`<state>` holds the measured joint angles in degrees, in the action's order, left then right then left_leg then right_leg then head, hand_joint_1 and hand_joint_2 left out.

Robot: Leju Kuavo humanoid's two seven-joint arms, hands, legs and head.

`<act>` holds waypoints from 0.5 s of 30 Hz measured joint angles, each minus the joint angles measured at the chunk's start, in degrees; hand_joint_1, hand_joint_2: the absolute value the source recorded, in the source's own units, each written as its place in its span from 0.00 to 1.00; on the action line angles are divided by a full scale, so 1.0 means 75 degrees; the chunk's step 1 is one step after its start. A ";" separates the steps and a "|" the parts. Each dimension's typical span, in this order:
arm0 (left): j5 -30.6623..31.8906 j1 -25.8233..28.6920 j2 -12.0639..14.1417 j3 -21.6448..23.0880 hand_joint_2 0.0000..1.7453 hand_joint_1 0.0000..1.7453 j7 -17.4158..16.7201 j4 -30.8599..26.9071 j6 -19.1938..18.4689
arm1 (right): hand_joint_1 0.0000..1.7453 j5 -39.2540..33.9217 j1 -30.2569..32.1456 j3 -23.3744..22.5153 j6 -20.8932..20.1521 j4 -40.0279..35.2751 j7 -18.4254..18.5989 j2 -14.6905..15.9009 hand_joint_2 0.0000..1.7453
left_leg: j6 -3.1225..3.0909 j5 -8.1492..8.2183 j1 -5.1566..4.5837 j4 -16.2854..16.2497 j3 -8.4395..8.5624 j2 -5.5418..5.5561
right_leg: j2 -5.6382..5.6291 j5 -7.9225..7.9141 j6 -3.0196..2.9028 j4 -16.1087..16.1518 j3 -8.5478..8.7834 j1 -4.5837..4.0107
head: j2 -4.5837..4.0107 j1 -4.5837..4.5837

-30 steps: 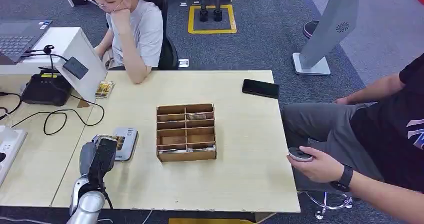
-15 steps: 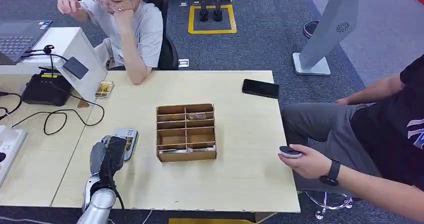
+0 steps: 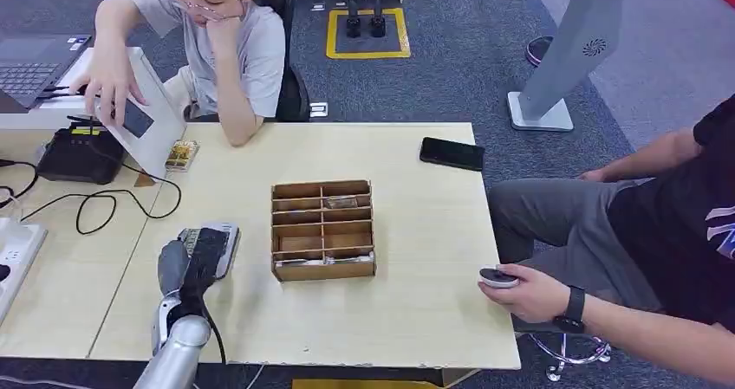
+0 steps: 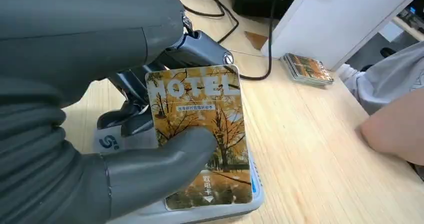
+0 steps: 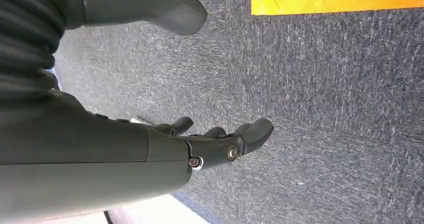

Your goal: Pass the card to the sensor for recognition and then transmit it.

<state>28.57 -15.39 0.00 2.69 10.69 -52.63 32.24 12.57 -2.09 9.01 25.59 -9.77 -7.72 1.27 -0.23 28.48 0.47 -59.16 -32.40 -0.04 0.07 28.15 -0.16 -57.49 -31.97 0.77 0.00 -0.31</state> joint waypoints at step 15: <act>0.0818 -0.0082 0.0079 -0.0003 1.00 1.00 -0.0181 0.0469 0.0411 | 0.00 0.0073 -0.0043 0.0000 0.0006 -0.0003 -0.0079 -0.0015 1.00 | 0.0000 0.0000 0.0000 0.0000 0.0002 0.0000 | 0.0000 0.0000 0.0000 0.0000 0.0002 0.0000 | 0.0000 0.0000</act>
<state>34.71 -16.01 0.59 2.67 9.33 -49.11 35.32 13.11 -2.41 9.01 25.64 -9.79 -8.31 1.16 -0.23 28.48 0.47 -59.16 -32.39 -0.04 0.07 28.15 -0.16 -57.49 -31.95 0.77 0.00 -0.31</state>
